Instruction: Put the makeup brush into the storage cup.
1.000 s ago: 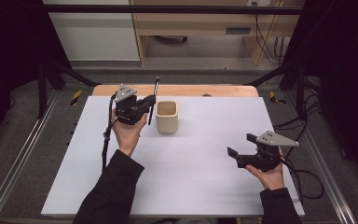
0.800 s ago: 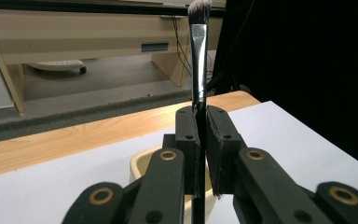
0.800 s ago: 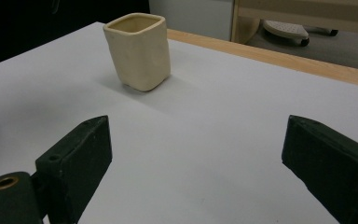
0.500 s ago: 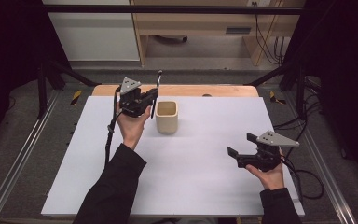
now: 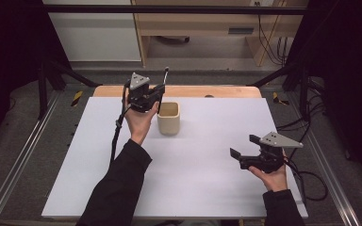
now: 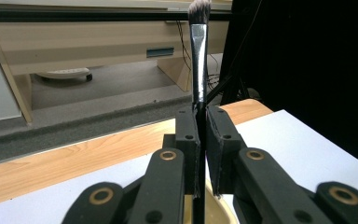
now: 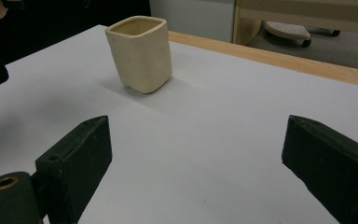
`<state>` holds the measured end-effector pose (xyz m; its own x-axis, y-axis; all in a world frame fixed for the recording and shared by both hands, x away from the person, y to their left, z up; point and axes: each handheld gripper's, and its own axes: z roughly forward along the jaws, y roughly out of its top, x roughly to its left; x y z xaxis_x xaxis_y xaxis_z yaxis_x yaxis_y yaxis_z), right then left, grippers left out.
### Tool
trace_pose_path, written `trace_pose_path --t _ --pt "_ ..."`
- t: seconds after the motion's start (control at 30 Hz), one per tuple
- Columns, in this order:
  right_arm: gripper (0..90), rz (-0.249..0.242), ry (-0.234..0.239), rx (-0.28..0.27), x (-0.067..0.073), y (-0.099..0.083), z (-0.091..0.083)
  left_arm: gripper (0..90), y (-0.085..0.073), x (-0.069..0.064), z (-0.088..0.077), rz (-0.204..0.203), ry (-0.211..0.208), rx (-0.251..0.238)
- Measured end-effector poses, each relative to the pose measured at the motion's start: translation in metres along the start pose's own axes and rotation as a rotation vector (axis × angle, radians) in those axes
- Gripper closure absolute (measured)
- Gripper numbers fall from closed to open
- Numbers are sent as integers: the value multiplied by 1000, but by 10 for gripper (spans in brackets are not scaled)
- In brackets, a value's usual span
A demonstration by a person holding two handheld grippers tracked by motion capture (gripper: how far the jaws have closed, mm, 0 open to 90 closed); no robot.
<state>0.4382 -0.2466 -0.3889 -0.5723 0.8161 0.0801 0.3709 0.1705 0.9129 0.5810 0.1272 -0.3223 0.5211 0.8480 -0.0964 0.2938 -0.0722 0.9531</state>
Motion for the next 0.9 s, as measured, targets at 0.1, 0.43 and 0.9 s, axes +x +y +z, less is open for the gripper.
trace_pose_path --t 0.1,0.43,0.9 --pt "86 0 -1 1 0 0 0 841 1 0 2 -4 -1 -3" --pt "86 2 -2 -5 -1 0 0 840 2 1 16 9 7 -2" --pt "86 3 2 -3 -1 0 0 841 -7 8 35 7 28 17"
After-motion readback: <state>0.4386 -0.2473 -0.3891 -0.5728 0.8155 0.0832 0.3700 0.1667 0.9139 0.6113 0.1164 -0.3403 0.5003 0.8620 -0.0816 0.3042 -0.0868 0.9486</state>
